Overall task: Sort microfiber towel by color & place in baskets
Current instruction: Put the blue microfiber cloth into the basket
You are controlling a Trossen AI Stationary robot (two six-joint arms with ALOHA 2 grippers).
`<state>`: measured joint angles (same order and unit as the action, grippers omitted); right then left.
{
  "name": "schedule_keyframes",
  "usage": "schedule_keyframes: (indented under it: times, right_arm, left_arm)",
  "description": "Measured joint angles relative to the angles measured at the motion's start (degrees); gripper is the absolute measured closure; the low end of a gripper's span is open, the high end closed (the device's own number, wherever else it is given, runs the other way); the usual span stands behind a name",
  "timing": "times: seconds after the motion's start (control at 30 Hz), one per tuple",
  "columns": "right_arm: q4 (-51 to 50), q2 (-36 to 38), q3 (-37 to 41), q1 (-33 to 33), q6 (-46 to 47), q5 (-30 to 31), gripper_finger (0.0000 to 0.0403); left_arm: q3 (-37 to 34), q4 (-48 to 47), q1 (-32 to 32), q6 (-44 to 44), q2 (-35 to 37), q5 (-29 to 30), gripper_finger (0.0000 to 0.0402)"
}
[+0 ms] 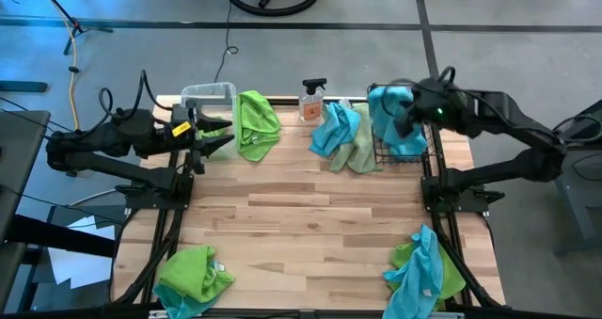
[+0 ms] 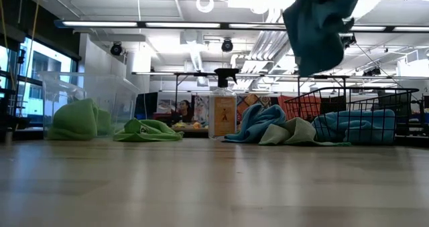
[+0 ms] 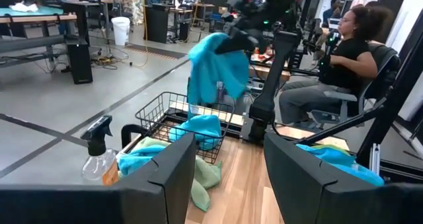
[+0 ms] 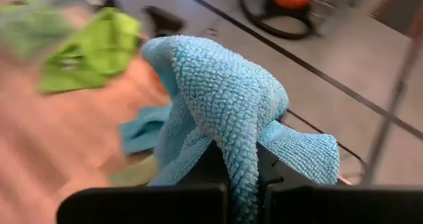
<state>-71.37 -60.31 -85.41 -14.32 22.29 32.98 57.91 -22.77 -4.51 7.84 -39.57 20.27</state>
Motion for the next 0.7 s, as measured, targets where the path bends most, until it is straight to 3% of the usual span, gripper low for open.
schedule_keyframes:
  times: [0.2, 0.37, 0.7]
  right_arm:
    - [0.3, -3.2, 0.0, -14.5, -0.4, -0.7, 0.0403]
    - [4.1, -6.8, 0.0, -25.4, -5.6, -5.2, 0.0403]
    - [8.4, -17.5, 0.0, -40.0, -8.9, -16.0, 0.0403]
  left_arm:
    - [0.0, 0.0, 0.0, 0.0, 0.0, 0.0, 0.0234]
    - [0.0, 0.0, 0.0, 0.0, 0.0, 0.0, 0.0234]
    - [0.0, 0.0, 0.0, 0.0, 0.0, 0.0, 0.0234]
